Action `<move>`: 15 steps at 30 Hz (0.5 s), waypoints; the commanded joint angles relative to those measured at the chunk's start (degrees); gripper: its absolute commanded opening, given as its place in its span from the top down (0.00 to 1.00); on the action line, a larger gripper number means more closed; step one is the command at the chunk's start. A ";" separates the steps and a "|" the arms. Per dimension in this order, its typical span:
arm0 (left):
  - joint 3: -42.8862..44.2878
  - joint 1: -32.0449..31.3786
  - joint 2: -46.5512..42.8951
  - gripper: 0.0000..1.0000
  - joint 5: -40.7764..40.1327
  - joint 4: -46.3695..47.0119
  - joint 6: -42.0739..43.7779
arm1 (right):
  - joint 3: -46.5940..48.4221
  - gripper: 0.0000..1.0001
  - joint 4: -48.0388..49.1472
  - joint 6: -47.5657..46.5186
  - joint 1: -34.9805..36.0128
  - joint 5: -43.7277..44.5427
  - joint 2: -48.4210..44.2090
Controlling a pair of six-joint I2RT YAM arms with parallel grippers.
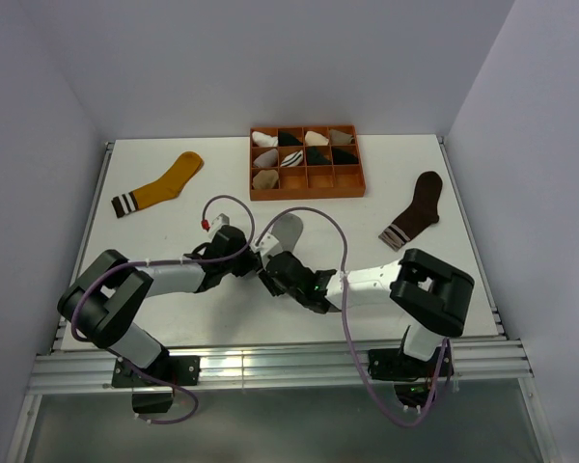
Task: Roll the socks
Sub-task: Roll the sock at the center of the board.
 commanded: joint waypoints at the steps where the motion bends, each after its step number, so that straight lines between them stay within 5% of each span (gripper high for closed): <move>1: -0.51 -0.58 2.26 1.00 0.40 -6.84 2.84 | 2.25 0.52 1.89 -1.91 0.39 1.52 2.52; 11: 0.19 -0.58 2.97 1.00 1.80 -6.84 3.98 | 5.24 0.53 -3.20 0.37 0.39 7.30 9.73; 15: 0.45 -0.58 3.14 1.00 2.33 -6.93 4.24 | 6.73 0.74 -6.54 2.30 0.30 9.07 12.10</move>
